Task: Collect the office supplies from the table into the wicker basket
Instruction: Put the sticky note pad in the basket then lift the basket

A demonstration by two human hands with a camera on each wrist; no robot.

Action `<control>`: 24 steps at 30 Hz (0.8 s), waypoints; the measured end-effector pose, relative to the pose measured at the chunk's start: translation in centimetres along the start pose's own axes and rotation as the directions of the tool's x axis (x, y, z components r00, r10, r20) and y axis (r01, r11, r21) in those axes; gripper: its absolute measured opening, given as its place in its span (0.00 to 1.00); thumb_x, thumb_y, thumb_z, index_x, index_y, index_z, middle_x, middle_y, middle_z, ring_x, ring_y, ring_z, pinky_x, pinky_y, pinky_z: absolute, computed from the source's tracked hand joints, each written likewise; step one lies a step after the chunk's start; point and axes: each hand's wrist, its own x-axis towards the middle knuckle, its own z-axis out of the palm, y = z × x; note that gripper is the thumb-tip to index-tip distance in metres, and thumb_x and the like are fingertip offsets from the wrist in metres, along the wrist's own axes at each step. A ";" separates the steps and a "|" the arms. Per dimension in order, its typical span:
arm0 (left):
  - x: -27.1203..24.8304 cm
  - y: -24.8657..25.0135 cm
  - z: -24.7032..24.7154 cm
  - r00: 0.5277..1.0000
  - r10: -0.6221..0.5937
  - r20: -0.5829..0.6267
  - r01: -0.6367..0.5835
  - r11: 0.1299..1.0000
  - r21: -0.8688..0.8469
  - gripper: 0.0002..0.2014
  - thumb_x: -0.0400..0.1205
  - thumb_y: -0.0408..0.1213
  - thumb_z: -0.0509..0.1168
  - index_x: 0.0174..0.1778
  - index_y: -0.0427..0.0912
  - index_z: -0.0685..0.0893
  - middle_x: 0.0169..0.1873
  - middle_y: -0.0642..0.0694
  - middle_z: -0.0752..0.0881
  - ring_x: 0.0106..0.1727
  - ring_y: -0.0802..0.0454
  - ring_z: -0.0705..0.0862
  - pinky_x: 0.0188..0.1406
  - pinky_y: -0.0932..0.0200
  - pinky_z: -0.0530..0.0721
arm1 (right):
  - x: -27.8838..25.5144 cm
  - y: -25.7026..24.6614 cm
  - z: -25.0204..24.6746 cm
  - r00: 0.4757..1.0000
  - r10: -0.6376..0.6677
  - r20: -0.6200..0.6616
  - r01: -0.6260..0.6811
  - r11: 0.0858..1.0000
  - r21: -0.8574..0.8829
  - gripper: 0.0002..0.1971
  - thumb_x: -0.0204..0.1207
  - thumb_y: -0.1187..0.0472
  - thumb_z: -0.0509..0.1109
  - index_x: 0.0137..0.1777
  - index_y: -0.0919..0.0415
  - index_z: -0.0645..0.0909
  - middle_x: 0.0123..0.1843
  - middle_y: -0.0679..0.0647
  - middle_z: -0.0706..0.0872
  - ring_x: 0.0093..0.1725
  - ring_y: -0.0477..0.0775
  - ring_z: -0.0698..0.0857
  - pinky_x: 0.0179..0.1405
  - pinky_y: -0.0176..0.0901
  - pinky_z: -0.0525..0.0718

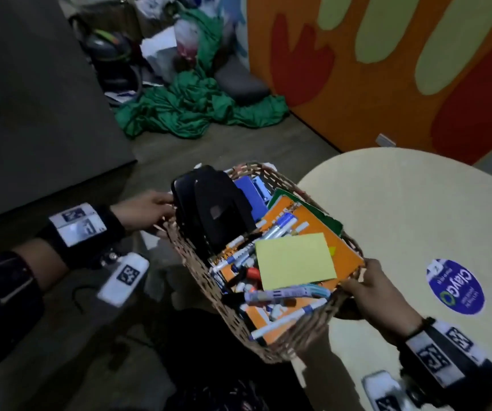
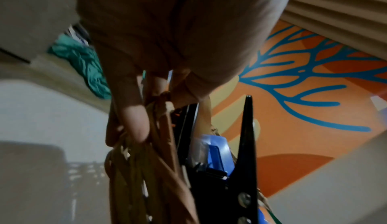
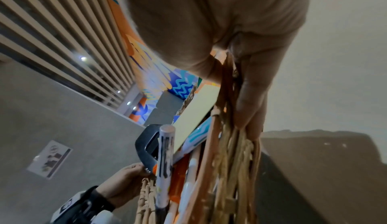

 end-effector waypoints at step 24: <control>18.9 -8.0 -9.6 0.963 -0.117 -0.243 0.130 0.991 0.037 0.16 0.84 0.27 0.55 0.63 0.30 0.82 0.36 0.29 0.83 0.23 0.53 0.67 0.23 0.64 0.63 | 17.9 -3.6 19.6 0.990 0.063 -0.128 -0.073 0.995 -0.072 0.13 0.78 0.70 0.63 0.55 0.67 0.60 0.43 0.58 0.75 0.48 0.58 0.76 0.49 0.46 0.72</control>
